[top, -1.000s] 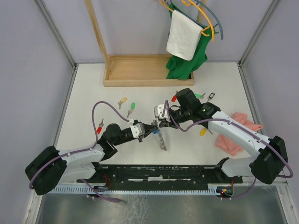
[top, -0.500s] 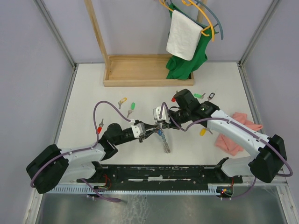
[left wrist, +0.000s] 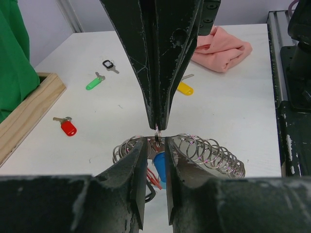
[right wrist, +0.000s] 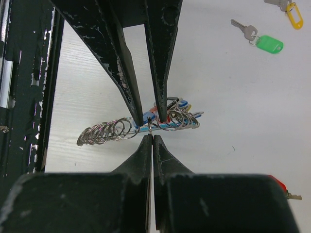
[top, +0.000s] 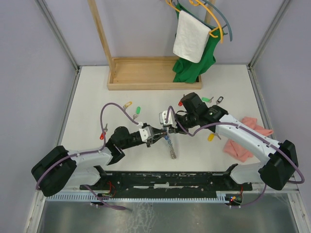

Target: Put the keys on the keyring

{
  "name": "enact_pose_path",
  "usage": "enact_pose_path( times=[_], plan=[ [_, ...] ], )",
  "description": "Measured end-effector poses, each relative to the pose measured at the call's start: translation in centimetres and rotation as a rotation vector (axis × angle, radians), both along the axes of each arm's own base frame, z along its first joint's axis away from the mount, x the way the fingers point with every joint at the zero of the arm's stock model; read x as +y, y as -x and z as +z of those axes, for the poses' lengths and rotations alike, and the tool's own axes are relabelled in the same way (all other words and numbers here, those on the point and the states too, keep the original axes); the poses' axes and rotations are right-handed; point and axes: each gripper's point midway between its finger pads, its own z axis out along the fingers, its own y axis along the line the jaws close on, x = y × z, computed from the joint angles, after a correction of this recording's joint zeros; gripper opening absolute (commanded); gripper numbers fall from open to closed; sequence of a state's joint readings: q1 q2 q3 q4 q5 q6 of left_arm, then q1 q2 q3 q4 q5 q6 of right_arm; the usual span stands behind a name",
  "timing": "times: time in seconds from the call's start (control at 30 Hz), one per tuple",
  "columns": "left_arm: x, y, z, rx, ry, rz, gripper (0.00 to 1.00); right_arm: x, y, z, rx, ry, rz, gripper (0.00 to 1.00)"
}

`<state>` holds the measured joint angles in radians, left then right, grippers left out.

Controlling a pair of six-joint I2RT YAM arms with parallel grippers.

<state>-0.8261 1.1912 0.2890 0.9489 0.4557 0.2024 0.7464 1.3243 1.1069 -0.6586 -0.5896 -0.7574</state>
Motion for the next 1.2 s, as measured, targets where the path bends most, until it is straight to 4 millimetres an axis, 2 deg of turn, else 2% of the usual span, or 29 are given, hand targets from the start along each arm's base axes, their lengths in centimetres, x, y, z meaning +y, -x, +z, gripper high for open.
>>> enact_pose_path(
  times=[0.43,0.6,0.73,0.93,1.1,1.2],
  plan=[
    [-0.4,-0.3,-0.1,0.008,-0.004,0.000,0.22,0.0,0.0,0.0,0.000,0.000,0.000,0.01],
    [-0.5,-0.4,0.1,0.009,-0.001,0.000,0.03,0.1,-0.1,0.0,-0.002,-0.002,0.000,0.01],
    [-0.5,-0.4,0.0,0.021,0.002,-0.001,0.03,0.1,-0.1,0.0,-0.003,-0.001,-0.001,0.02],
    [-0.4,-0.6,0.0,0.021,0.003,0.013,0.03,0.1,-0.2,0.1,0.013,-0.005,-0.030,0.23],
    [0.5,-1.2,-0.8,0.027,0.002,0.079,0.03,-0.1,-0.2,2.1,0.041,-0.057,-0.139,0.44],
    [1.1,-1.5,-0.9,0.023,0.009,0.115,0.03,-0.7,-0.2,3.6,0.065,-0.094,-0.246,0.49]
  ],
)
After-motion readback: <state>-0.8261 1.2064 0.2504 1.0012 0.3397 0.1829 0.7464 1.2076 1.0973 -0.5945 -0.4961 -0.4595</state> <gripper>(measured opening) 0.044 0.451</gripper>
